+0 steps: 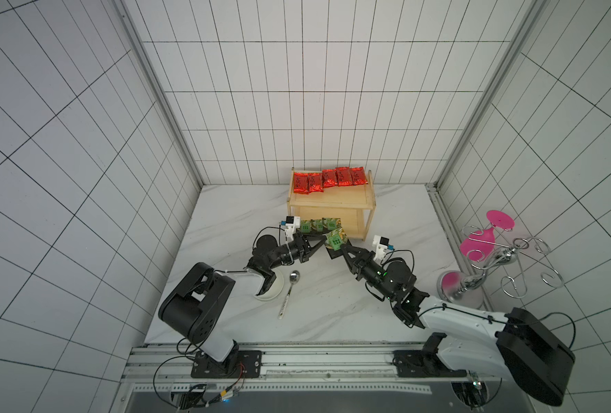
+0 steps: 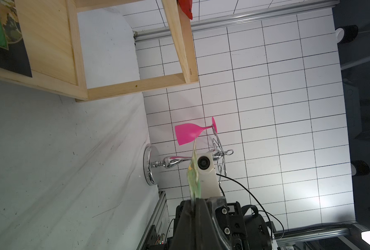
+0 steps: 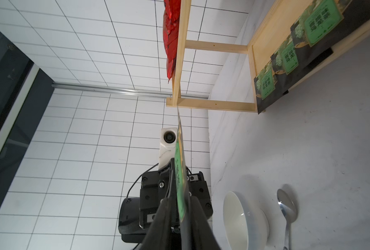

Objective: Place the tea bags on the shelf by color
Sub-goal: Pick up the tea bag from the center of the board.

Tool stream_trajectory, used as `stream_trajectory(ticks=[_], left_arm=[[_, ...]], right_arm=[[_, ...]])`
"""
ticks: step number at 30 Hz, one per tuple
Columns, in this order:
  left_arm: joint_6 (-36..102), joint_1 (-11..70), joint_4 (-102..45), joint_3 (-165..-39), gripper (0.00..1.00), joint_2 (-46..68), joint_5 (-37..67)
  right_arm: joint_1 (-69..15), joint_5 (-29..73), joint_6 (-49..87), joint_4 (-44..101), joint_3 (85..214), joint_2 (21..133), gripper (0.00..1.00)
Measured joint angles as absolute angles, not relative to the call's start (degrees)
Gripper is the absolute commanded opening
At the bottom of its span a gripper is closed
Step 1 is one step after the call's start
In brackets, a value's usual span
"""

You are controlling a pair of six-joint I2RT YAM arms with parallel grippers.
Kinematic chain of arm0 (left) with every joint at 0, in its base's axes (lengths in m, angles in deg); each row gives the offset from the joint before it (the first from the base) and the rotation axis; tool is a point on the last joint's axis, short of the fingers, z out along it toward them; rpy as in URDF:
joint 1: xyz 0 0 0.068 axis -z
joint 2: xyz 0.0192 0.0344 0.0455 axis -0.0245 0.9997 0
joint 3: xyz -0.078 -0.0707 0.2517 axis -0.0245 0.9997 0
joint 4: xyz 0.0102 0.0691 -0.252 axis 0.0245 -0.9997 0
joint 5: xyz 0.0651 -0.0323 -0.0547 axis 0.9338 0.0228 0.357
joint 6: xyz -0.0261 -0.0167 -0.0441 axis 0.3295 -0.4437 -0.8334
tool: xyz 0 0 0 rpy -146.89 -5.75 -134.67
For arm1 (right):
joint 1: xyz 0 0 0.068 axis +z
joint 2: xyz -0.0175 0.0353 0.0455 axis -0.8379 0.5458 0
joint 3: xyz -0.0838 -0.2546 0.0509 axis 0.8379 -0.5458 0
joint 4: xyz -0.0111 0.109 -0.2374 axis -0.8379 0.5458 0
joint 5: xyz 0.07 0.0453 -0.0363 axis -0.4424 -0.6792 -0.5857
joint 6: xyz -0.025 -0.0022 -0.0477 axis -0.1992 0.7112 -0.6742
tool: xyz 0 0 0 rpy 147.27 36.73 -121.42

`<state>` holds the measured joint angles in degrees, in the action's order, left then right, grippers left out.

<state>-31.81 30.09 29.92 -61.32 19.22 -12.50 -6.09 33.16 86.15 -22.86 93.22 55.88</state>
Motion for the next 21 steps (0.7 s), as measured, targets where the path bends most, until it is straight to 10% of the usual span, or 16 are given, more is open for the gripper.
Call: stream_trajectory(ticks=[4,8,11,21], left_arm=[[-31.8,30.1,29.9,-61.3,0.00,18.8,-12.4],[-31.4,29.1,27.1,-61.3,0.55,15.5,-12.9],[-29.1,25.7,17.6,-61.3,0.74,8.2,-13.3],[-10.0,19.0,-25.5,-64.2,0.83,-20.4,-8.7]], right_arm=[[-5.8,33.4,86.0,-22.5,93.2,55.5,0.00],[-5.8,34.3,84.7,-20.3,93.2,54.4,0.00],[-6.0,36.3,82.3,-19.2,93.2,54.9,0.00],[-13.6,39.3,73.0,-28.8,95.3,73.8,0.00]])
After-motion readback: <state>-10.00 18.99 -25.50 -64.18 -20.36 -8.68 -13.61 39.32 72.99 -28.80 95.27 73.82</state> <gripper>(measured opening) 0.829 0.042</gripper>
